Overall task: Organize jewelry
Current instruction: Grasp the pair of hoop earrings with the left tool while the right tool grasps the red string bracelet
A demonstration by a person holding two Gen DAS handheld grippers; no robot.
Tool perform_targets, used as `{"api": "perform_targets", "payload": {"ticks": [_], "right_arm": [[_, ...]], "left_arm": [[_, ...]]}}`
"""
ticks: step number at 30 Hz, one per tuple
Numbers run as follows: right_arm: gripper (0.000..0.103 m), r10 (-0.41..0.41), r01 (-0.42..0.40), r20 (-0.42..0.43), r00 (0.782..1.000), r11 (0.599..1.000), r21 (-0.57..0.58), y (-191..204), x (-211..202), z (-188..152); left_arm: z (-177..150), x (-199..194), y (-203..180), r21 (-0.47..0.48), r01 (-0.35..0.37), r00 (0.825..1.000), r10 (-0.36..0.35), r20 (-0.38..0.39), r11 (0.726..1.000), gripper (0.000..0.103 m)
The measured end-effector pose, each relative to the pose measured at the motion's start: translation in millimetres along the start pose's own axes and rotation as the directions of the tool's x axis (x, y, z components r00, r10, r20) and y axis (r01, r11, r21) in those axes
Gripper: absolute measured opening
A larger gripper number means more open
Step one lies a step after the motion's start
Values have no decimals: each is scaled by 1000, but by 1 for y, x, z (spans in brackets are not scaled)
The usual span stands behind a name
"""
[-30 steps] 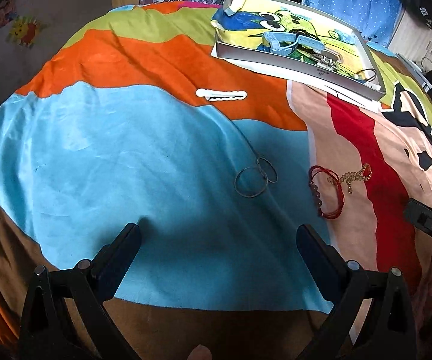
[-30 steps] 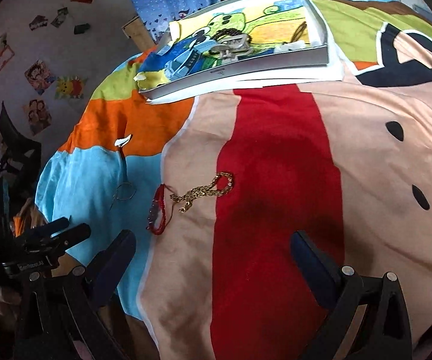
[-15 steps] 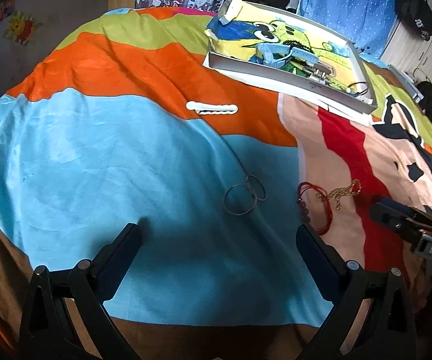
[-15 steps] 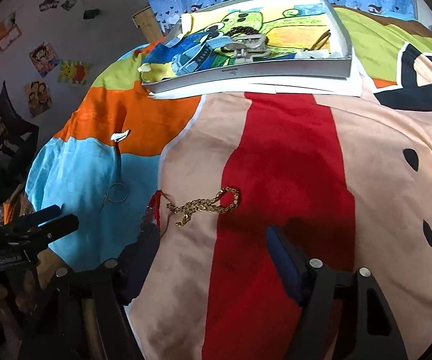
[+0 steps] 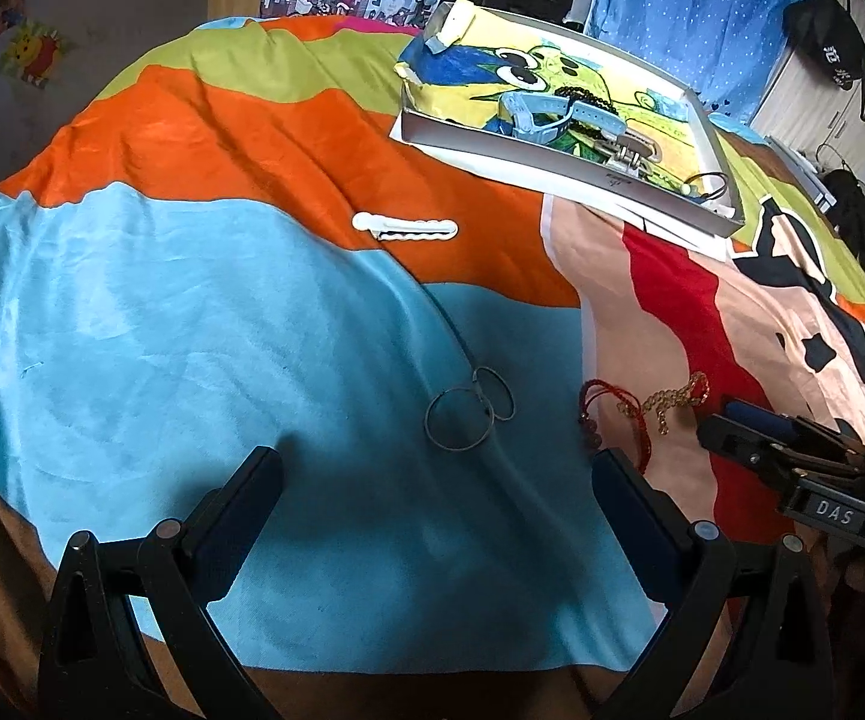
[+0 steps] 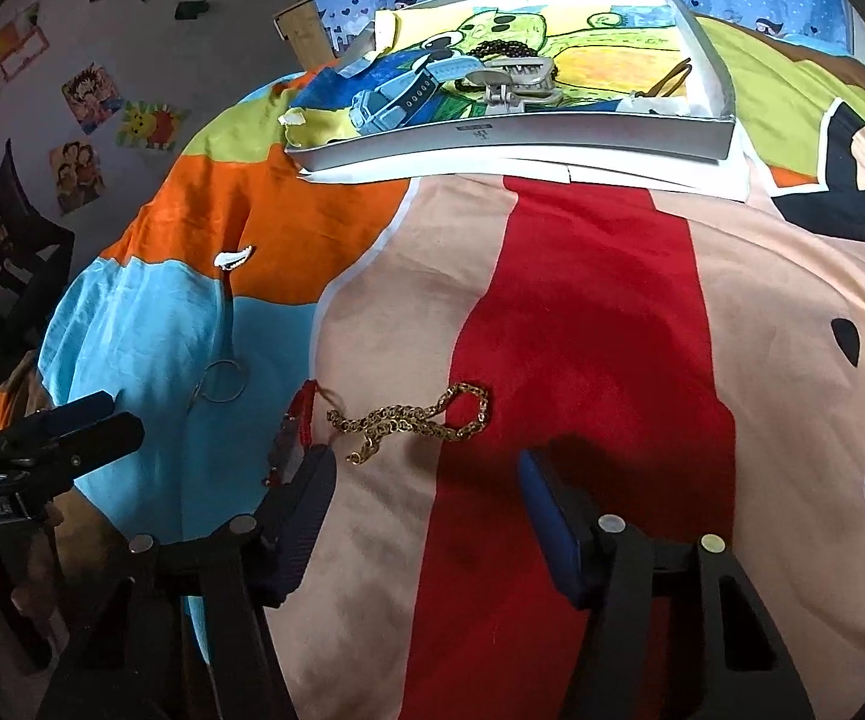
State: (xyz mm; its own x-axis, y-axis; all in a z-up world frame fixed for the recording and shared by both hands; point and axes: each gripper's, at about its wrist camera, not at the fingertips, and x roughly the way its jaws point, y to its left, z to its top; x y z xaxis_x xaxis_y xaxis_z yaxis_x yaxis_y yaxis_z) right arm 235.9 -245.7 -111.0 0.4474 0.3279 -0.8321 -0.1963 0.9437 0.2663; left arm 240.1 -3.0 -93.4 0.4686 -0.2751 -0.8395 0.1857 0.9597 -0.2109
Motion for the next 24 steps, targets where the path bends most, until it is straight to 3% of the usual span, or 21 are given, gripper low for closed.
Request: {"api": "perform_targets", "payload": {"ticks": [13,24], "right_arm": [[54,-19,19,4,1000,1000,-23,1,8,4],[50,-11,11,17,1000,999,-30,3,13,7]], "left_arm": [[7,9,-3,9,26,1000,-26,8,1000,100],[9,18,-6,28,37,999,-37,1,999,90]]}}
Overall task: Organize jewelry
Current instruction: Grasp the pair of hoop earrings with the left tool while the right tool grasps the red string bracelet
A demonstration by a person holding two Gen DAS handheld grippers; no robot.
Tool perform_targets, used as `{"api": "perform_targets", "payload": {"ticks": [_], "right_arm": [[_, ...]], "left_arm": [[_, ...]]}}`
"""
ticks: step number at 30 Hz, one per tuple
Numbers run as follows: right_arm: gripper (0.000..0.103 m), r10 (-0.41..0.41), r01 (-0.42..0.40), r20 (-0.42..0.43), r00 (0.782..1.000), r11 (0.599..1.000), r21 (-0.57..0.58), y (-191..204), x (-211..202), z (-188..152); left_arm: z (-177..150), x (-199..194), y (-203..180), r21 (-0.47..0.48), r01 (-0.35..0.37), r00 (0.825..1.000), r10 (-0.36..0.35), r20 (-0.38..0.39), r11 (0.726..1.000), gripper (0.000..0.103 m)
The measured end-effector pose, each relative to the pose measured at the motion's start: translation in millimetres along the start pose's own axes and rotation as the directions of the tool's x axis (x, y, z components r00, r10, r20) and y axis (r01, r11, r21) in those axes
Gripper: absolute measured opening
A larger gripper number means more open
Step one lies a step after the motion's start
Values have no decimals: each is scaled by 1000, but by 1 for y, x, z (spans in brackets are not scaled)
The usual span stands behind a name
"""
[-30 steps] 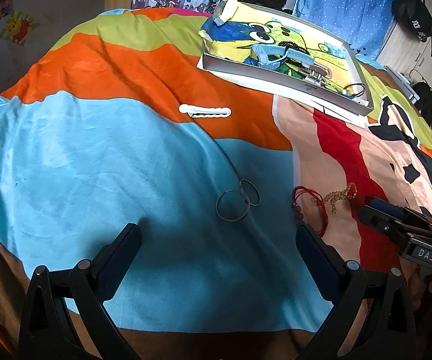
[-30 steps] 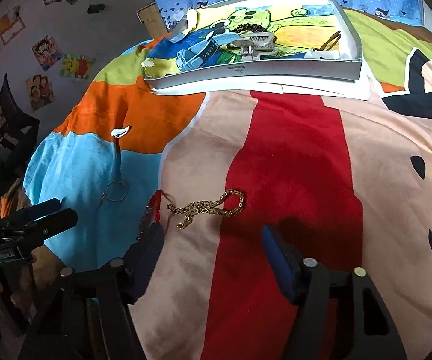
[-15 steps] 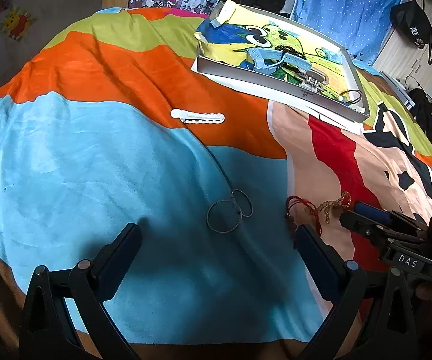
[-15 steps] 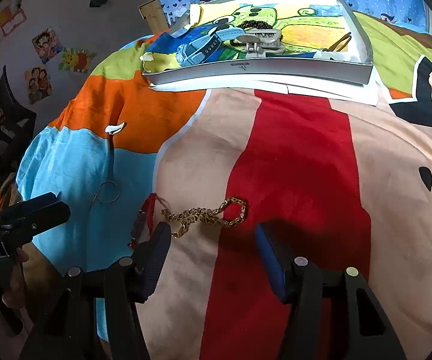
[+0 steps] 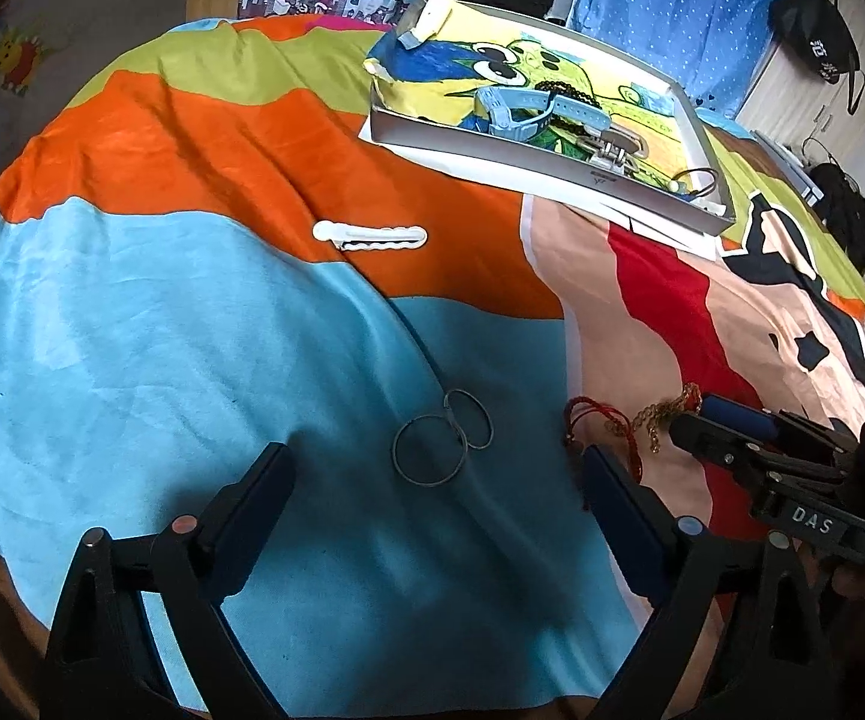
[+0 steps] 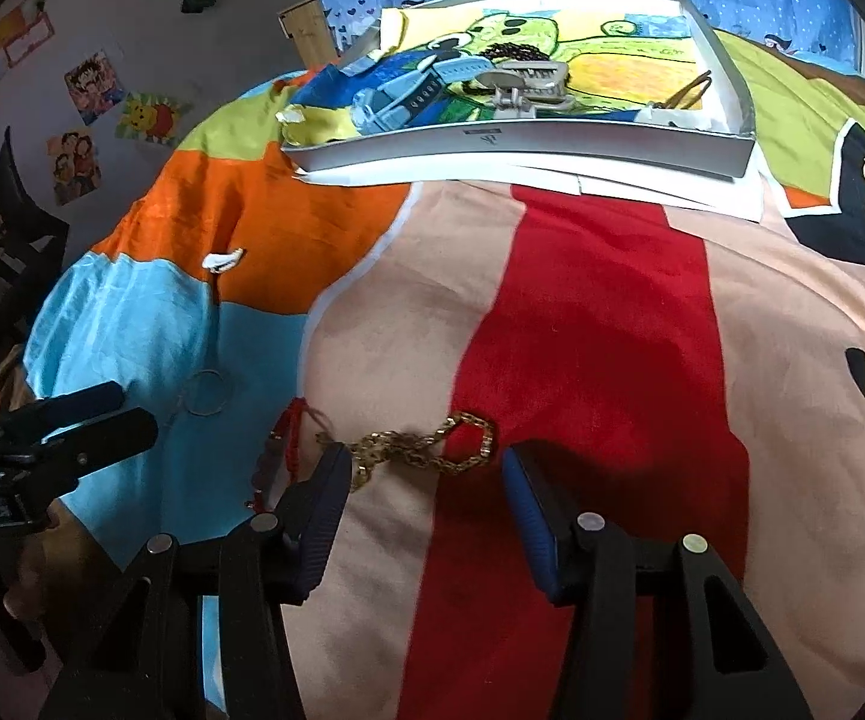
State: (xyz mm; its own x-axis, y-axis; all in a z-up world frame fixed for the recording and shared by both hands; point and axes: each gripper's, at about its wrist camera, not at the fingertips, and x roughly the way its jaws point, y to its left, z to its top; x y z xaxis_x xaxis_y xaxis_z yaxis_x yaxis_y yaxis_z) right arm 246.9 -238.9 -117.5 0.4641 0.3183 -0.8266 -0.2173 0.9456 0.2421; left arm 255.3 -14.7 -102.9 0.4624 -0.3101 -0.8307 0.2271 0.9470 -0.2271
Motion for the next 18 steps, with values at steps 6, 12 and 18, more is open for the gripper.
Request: {"api": "perform_targets", "payload": {"ticks": [6,12,18], "right_arm": [[50,36,-35,4,999,997,-63,17,1,-2],[49,47,-45,12,999,987,-151,35,1,-7],[41,53,-44,35,998,975,-218,48,0,-9]], "left_arm": [[1,3,3,-5,-7,1000,7,-6,1000,80],[1,8,4,-1,-2,1000,2,-23,1000,62],[1,11,8,-16,9,999,-10,-35,1000,49]]}}
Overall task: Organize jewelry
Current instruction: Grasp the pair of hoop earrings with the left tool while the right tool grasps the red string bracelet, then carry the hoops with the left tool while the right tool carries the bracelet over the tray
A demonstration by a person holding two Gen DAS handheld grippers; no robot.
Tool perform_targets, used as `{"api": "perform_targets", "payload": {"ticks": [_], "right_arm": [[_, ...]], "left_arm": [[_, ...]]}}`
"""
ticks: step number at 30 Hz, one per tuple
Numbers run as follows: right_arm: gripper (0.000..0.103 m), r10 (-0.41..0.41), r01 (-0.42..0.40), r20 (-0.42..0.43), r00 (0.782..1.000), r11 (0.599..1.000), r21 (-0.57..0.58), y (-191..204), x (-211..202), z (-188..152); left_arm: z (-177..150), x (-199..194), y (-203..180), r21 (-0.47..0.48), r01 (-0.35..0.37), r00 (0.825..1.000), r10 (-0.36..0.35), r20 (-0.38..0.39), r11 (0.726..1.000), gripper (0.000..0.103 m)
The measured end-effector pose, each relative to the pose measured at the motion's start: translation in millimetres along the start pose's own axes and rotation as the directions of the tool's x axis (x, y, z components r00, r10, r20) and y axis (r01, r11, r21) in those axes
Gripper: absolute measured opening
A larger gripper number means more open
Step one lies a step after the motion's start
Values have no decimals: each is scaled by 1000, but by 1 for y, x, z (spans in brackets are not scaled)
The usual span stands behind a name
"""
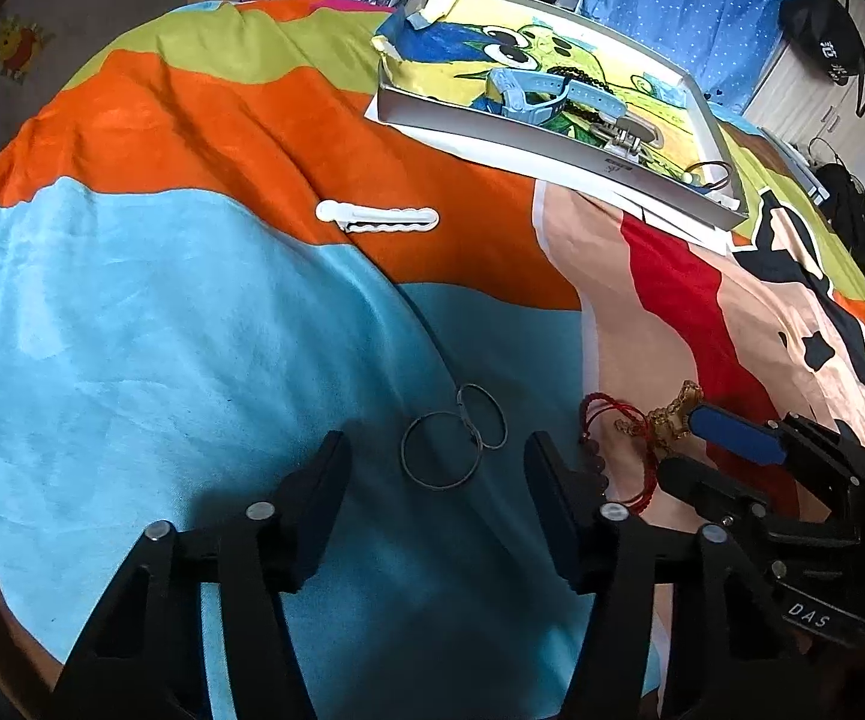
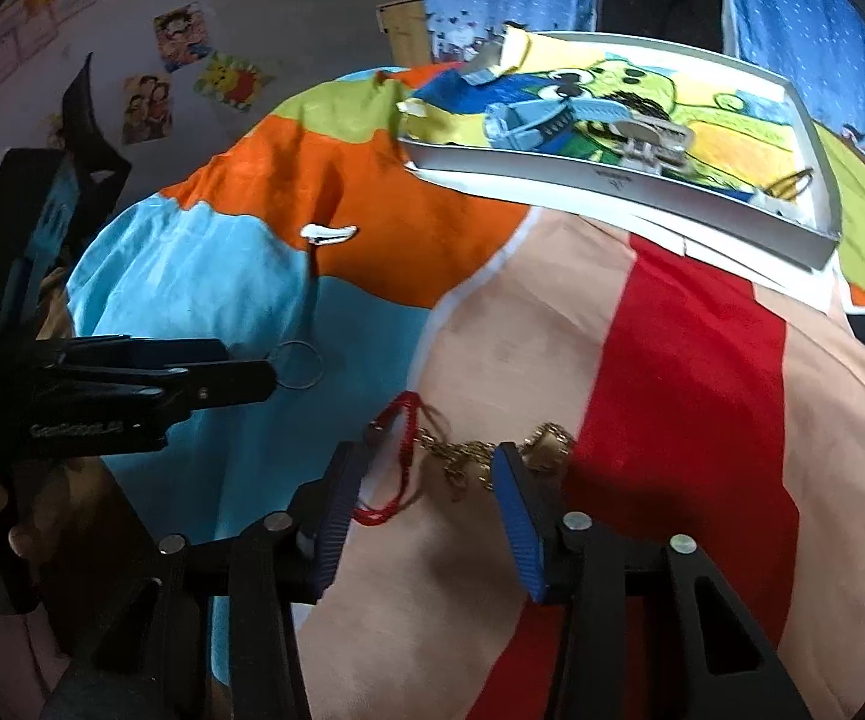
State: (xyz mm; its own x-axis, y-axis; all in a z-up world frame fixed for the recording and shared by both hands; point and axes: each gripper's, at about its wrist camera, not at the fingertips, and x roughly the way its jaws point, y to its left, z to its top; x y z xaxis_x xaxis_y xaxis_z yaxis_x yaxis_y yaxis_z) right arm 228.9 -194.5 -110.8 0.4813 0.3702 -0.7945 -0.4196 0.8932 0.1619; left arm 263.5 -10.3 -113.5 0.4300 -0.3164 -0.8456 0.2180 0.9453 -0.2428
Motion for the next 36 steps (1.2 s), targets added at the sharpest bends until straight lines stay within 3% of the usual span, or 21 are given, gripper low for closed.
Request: {"api": "perform_targets", "payload": {"ticks": [12,16,18,19,24,27,36], "right_arm": [[30,20,-20,-10,1000,999,-35,6,14,4],[19,2,-4,-35,999,999,-54,9,24,3],[12,-19,16,-40,999,998,-67,10,27,2],[8,-30,27,-38,999,997,-73,10,27,2],[6,-23,23,-1,1000,998,-54,6,19,3],[6,-11,12,34,999,999,-35,4,10,6],[6,12,-14,173,985,1000,9,-1,-25,18]], "left_arm": [[-1,6,4,-8,-21,1000,20,-22,1000,23],[-1,7,6,-16,-10,1000,9,-27,1000,18],[-2,7,5,-17,-5,999,5,-31,1000,5],[-3,7,4,-10,-20,999,19,-36,1000,4],[-4,2,4,-14,-29,999,29,-14,999,2],[-3,-12,1,-8,-28,999,28,37,1000,2],[0,-47,-17,22,44,982,-47,183,999,2]]}}
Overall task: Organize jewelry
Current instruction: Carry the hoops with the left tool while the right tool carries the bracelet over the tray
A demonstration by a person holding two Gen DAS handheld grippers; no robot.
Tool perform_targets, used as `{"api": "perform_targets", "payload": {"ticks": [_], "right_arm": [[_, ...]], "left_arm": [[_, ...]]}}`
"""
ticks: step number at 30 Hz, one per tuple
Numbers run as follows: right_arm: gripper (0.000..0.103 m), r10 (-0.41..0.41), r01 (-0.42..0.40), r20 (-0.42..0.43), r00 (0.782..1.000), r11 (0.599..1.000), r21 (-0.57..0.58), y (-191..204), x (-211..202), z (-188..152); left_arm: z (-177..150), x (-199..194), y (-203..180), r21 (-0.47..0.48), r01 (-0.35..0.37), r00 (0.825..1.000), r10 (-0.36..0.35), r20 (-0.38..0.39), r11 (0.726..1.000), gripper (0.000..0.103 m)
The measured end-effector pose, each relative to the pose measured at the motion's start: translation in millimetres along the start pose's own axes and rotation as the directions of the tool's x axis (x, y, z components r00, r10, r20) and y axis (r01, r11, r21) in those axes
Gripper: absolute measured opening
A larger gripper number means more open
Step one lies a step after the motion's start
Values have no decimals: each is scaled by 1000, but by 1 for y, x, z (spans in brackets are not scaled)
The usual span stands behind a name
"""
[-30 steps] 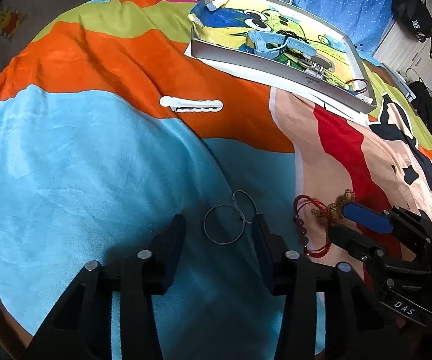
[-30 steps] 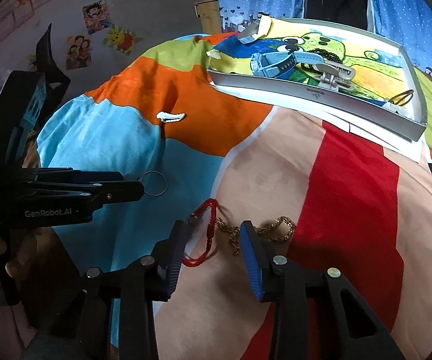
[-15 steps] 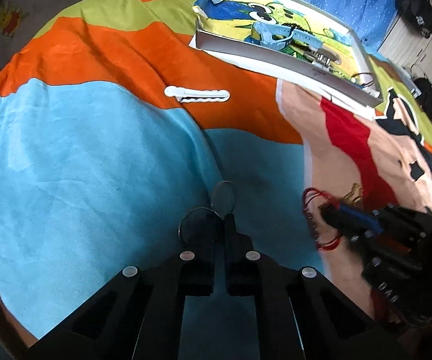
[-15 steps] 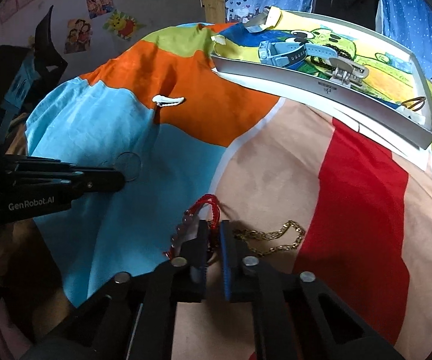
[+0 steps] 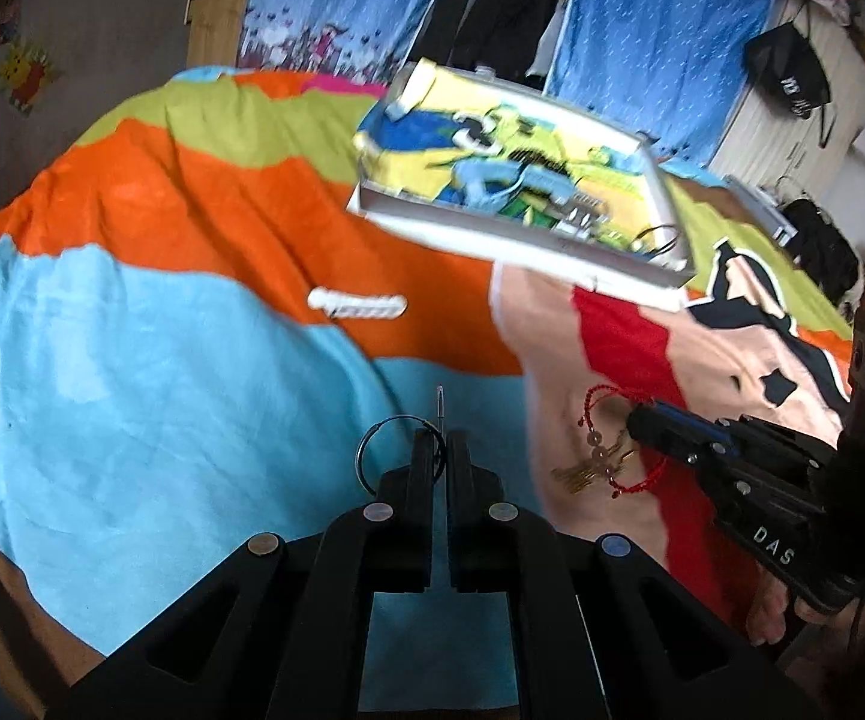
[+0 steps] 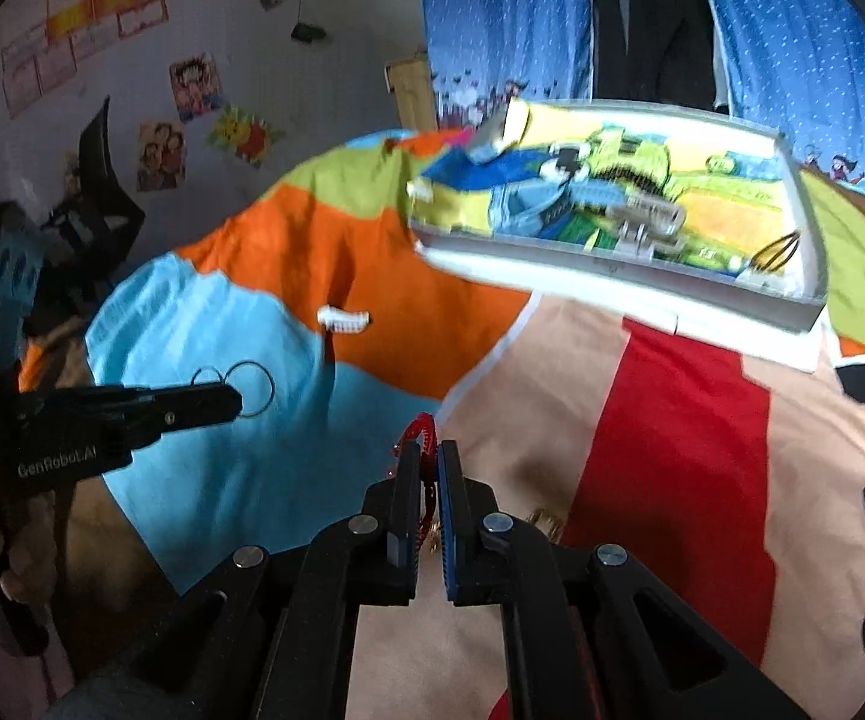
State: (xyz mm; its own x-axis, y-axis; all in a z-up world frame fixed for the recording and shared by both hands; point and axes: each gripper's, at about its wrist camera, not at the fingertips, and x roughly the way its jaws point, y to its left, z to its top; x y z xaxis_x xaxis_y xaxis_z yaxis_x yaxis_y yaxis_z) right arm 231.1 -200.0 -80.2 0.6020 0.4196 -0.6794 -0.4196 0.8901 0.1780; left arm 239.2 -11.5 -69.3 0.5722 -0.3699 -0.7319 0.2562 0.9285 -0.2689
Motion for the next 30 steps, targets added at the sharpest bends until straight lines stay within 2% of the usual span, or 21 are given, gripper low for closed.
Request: {"api": "perform_targets", "payload": {"ticks": [3,7,13,18,24,30], "right_arm": [[6,-4,3,56,998,1000,12,-5,-12,11],[6,-16,11,136,991,999,37,-21,-24,30],[6,-77,52,269,960,993,102,-71,-34,69],[6,-147,87,342,928,979,184,-129,-26,101],[6,-197,102,356,913,958,269,-192,0,126],[6,-225,132,278,934,939,317,-228,34,120]], "left_arm": [[9,-2,-9,38,-23,1000,22,15,999,2],[34,-2,-20,50,-6,999,3,51,999,2],[92,22,-42,83,31,995,-38,87,996,2],[149,65,-65,112,64,993,-74,89,992,2],[213,141,-78,110,90,995,-95,43,990,2],[244,209,-79,83,112,993,-107,-57,990,2]]}}
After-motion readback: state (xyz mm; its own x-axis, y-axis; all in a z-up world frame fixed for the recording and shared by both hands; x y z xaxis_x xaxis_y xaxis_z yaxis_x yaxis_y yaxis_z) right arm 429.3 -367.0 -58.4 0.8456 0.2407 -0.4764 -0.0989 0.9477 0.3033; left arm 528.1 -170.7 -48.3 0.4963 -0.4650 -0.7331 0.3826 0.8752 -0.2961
